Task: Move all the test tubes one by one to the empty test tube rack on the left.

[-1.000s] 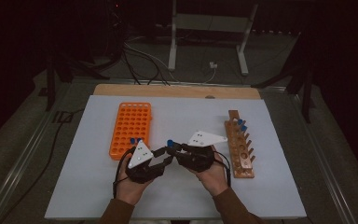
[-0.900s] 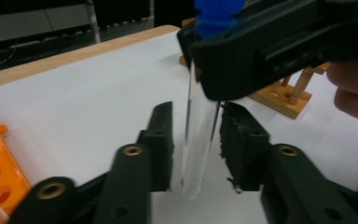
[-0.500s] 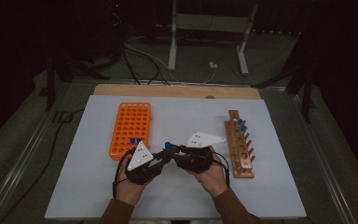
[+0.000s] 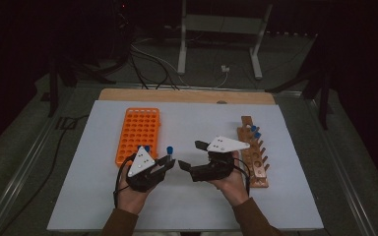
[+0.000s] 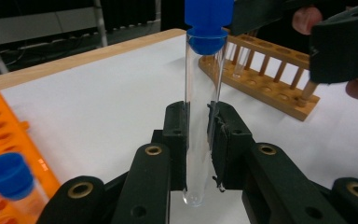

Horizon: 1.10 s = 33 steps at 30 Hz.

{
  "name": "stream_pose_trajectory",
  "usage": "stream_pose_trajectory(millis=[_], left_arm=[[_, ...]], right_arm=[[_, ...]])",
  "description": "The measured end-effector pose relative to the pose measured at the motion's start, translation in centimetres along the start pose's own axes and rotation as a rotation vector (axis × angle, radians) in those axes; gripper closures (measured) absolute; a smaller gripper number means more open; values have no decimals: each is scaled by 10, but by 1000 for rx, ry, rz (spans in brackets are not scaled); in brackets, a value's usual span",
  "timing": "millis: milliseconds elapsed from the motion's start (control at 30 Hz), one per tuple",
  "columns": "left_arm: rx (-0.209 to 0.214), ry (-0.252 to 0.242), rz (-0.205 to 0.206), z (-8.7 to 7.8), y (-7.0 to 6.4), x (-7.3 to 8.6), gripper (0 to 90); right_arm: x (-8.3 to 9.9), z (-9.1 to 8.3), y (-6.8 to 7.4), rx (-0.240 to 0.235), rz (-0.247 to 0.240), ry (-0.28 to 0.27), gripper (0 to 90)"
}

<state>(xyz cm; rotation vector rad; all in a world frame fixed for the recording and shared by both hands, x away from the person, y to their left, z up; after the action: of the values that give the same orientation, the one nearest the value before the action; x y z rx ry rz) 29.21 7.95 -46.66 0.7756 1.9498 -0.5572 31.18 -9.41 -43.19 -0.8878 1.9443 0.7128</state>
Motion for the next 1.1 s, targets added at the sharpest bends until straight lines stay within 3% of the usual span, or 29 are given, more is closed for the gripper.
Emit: stream_pose_trajectory(millis=[233,567,1100], left_arm=[[-28,-9,-14,-8,9,-1,781],[-30,-33,-37,-20,22,-4,780],[-103,-86,-70,-47,53,-8,780]], right_arm=[[8,-10,-16,74,16,8,20],[22,-30,-41,128,54,-2,0],[40,-73,-75,243,88,-20,1]])
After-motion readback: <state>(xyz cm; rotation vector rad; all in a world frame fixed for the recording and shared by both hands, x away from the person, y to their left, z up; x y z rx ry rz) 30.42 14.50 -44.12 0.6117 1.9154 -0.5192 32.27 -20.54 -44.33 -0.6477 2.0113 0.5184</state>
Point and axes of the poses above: each handheld gripper's, and its own axes: z roughly forward along the jaws, x roughly out of its underside, y roughly to its left, the point moved 5 cm from there along z, roughly forward along the jaws, and after that the axes turned 5 degrees about y, right-handed, at the moved point
